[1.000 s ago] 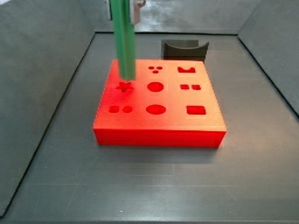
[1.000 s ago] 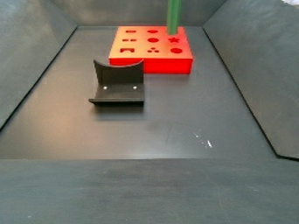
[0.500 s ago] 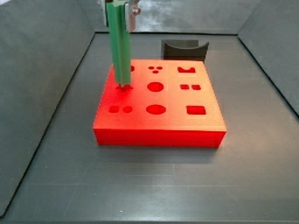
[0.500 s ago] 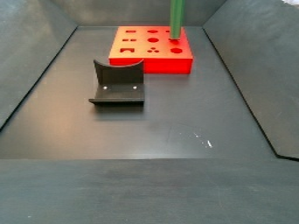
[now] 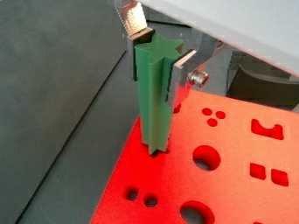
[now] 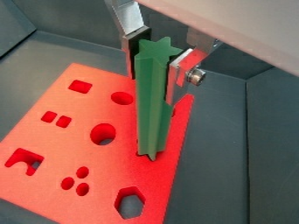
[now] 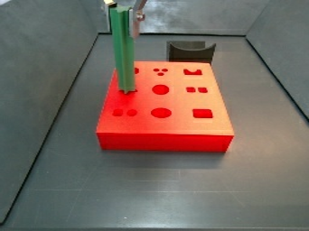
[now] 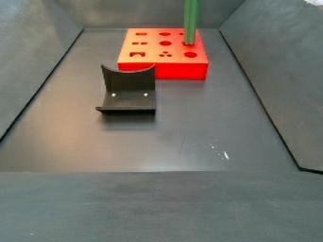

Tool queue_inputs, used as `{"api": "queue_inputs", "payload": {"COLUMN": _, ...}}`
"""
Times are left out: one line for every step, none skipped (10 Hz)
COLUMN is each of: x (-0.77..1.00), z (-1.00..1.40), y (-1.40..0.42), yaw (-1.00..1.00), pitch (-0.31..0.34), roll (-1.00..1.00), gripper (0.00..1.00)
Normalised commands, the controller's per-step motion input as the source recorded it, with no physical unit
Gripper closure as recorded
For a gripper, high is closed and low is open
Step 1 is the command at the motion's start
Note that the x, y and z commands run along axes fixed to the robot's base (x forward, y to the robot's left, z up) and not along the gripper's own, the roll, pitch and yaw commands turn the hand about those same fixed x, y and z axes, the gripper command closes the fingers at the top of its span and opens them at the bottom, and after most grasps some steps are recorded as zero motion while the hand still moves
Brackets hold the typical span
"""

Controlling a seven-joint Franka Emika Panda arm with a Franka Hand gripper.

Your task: Insert the star object.

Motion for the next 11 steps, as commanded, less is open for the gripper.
{"api": "queue_inputs", "payload": {"x": 0.00, "z": -0.15, "y": 0.00, "yaw": 0.00, "pitch": 0.000, "roll": 0.00, "gripper": 1.00}}
{"api": "queue_inputs", "payload": {"x": 0.16, "z": -0.16, "y": 0.00, "yaw": 0.01, "pitch": 0.000, "roll": 0.00, "gripper": 1.00}}
{"api": "queue_inputs", "payload": {"x": 0.26, "z": -0.19, "y": 0.00, "yaw": 0.00, "pitch": 0.000, "roll": 0.00, "gripper": 1.00}}
{"api": "queue_inputs", "payload": {"x": 0.37, "z": -0.17, "y": 0.00, "yaw": 0.05, "pitch": 0.000, "roll": 0.00, "gripper": 1.00}}
{"api": "queue_inputs", "payload": {"x": 0.37, "z": -0.16, "y": 0.00, "yaw": 0.05, "pitch": 0.000, "roll": 0.00, "gripper": 1.00}}
{"api": "queue_inputs", "payload": {"x": 0.23, "z": -0.18, "y": 0.00, "yaw": 0.03, "pitch": 0.000, "roll": 0.00, "gripper": 1.00}}
{"api": "queue_inputs", "payload": {"x": 0.00, "z": -0.12, "y": 0.00, "yaw": 0.00, "pitch": 0.000, "roll": 0.00, "gripper": 1.00}}
{"api": "queue_inputs", "payload": {"x": 0.00, "z": -0.15, "y": 0.00, "yaw": 0.00, "pitch": 0.000, "roll": 0.01, "gripper": 1.00}}
{"api": "queue_inputs", "payload": {"x": -0.03, "z": -0.43, "y": 0.00, "yaw": -0.10, "pitch": 0.107, "roll": 0.12, "gripper": 1.00}}
{"api": "queue_inputs", "payload": {"x": -0.11, "z": -0.81, "y": 0.00, "yaw": -0.11, "pitch": 0.081, "roll": 0.06, "gripper": 1.00}}
{"api": "queue_inputs", "payload": {"x": 0.00, "z": -1.00, "y": -0.05, "yaw": -0.06, "pitch": 0.034, "roll": 0.03, "gripper": 1.00}}
